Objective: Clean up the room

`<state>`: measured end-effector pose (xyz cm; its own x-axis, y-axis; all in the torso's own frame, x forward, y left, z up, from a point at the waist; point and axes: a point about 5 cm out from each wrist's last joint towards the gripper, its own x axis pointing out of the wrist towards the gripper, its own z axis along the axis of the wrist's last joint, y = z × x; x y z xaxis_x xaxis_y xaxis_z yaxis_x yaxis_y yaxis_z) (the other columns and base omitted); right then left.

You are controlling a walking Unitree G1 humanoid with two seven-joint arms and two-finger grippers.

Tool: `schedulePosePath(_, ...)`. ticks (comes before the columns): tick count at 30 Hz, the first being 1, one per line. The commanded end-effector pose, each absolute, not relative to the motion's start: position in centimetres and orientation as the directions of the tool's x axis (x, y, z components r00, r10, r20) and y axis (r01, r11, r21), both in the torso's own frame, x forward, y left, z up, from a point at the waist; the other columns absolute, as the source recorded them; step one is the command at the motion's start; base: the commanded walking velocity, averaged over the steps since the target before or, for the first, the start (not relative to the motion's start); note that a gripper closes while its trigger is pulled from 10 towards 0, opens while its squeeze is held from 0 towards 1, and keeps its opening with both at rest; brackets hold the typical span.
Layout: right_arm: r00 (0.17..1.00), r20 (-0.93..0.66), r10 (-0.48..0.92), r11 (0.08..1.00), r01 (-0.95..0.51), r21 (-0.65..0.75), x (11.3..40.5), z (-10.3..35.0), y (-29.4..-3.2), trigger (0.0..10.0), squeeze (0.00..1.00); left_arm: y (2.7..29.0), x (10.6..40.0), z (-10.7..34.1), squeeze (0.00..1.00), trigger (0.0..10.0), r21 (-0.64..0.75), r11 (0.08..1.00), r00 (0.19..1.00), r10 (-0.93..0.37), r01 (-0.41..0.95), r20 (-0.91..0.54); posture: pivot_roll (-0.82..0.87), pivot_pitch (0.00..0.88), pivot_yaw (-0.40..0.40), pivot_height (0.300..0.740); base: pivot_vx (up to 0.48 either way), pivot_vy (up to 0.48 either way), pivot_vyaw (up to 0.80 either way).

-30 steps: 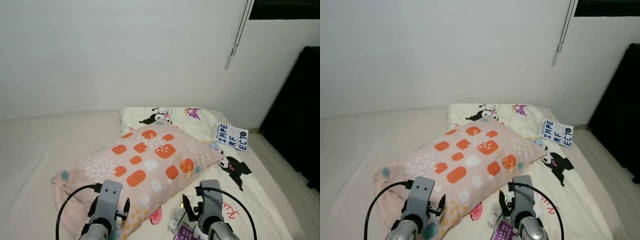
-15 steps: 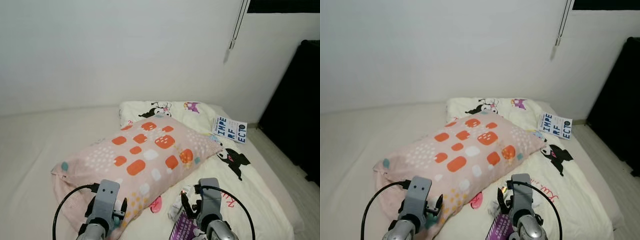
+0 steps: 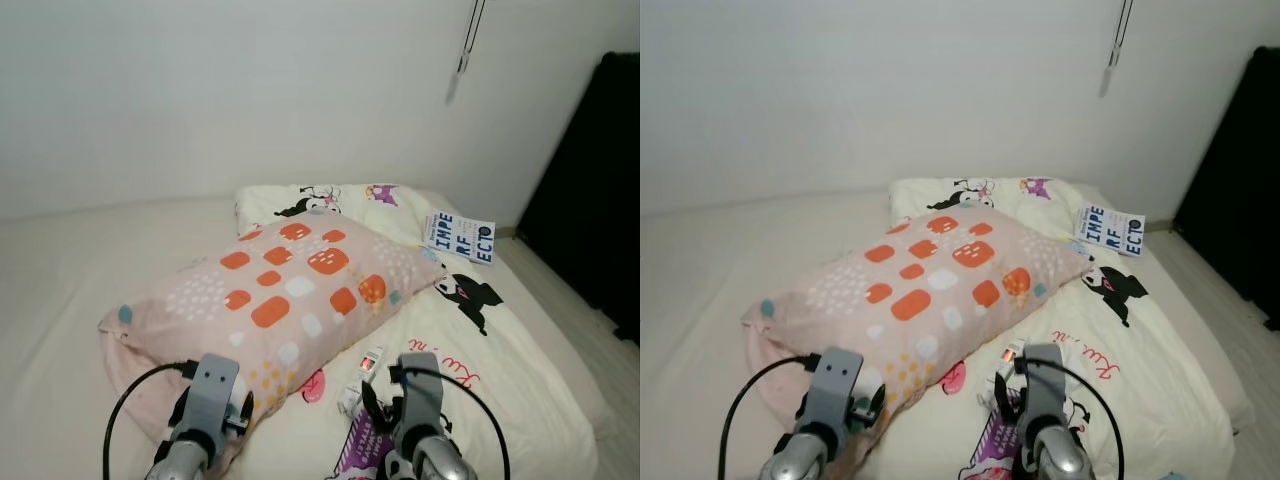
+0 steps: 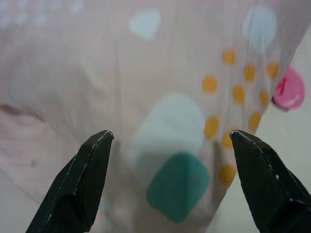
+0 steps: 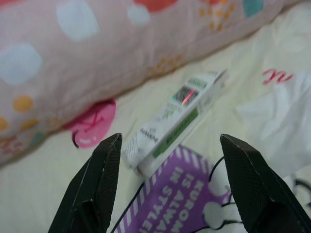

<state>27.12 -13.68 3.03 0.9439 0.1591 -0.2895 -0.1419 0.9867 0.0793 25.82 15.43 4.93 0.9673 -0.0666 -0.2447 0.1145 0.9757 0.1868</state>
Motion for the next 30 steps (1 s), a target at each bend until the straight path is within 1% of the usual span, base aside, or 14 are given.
schedulePosePath(1, 0.939, -0.302, 0.161, 0.986, -0.138, 0.095, 26.78, 2.74, -13.53, 10.0, 0.0, 15.73, 25.46, 4.73, 0.0, 10.0, 0.199, 0.972, 0.962, -0.07, 0.125, -0.263, 0.03, 0.15, 0.032, 0.618, 0.0, 0.0, 0.0)
schedulePosePath(15, 0.937, -0.31, 0.163, 0.985, -0.136, 0.108, 26.46, 2.46, -13.17, 10.0, 0.0, 15.96, 25.15, 4.77, 0.0, 10.0, 0.203, 0.964, 0.953, -0.112, 0.174, -0.283, 0.05, 0.145, 0.048, 0.618, 0.0, 0.0, 0.0)
schedulePosePath(30, 0.93, -0.328, 0.167, 0.983, -0.131, 0.13, 26.09, 2.1, -12.88, 10.0, 0.0, 15.46, 25.29, 4.98, 0.0, 10.0, 0.191, 0.952, 0.937, -0.174, 0.239, -0.304, 0.05, 0.153, 0.06, 0.618, 0.0, 0.0, 0.0)
